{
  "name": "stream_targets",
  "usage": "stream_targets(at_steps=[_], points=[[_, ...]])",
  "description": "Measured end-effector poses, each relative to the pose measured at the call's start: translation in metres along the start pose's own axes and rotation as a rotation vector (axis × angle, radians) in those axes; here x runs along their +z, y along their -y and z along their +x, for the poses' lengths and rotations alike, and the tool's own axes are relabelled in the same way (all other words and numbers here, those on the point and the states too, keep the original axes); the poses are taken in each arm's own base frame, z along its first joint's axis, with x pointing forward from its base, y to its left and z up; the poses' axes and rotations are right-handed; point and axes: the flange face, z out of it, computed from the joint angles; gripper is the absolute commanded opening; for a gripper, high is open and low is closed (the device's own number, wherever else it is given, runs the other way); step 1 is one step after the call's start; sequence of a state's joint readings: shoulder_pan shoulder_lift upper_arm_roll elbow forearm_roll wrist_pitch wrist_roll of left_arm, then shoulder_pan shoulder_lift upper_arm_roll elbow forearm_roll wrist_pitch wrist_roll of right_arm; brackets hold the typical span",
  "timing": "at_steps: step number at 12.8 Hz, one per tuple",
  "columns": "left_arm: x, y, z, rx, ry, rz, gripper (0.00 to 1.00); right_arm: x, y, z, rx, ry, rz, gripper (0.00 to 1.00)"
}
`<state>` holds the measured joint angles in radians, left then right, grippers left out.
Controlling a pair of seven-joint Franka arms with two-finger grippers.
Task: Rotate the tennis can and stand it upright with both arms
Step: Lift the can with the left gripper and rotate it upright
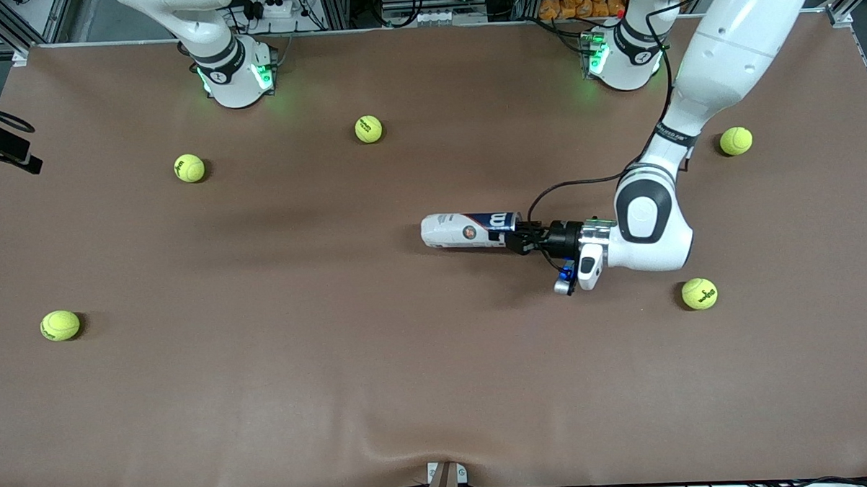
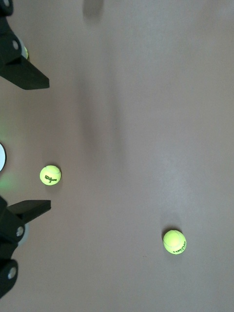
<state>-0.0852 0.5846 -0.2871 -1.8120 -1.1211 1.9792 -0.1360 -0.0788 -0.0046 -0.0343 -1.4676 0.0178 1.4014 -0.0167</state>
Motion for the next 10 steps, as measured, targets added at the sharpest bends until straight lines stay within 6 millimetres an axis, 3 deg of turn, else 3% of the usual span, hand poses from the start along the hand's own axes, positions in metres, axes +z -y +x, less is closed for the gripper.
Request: stream_targets(at_steps=[2,7,10], points=[[-0.004,-0.039,-0.018,-0.073,-0.049,0.100,0.00,0.000,0.000,0.000,0.000,0.000,0.000,1.00],[0.010,-0.124,-0.065,-0.209,-0.209,0.248,0.00,0.000,0.000,0.000,0.000,0.000,0.000,1.00],[0.041,-0.156,-0.096,-0.247,-0.257,0.289,0.00,0.000,0.000,0.000,0.000,-0.001,0.000,1.00]])
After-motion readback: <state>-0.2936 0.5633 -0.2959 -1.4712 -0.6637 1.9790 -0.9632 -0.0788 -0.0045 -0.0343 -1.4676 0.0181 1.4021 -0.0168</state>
